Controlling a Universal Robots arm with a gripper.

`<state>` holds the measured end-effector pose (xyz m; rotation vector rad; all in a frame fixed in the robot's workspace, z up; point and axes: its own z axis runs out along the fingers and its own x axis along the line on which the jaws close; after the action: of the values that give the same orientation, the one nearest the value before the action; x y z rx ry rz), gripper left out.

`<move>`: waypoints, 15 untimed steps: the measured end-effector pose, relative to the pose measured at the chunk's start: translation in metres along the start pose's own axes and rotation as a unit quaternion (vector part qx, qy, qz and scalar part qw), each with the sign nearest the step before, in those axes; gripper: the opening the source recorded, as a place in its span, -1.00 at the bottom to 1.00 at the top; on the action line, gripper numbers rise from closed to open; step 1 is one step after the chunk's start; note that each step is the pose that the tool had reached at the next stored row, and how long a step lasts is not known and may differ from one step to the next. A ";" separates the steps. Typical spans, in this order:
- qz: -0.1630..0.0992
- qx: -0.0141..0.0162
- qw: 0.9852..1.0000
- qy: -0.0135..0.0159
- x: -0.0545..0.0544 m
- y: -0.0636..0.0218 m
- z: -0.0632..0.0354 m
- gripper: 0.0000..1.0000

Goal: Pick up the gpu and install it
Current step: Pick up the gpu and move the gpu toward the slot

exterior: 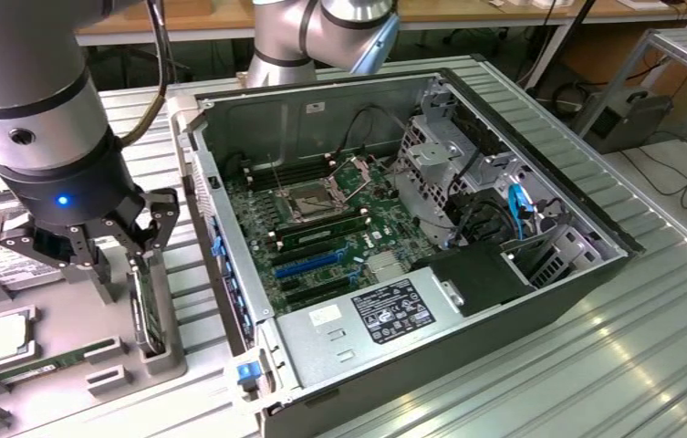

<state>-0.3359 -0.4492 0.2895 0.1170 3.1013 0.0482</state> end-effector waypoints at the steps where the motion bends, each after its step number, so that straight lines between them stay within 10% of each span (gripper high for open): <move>1: 0.000 0.000 1.000 0.000 0.000 -0.0001 0.0019 -0.15; 15: 0.000 0.000 1.000 0.000 0.001 -0.0010 0.0309 -0.15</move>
<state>-0.3358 -0.4492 0.2586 0.1169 3.1012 0.0483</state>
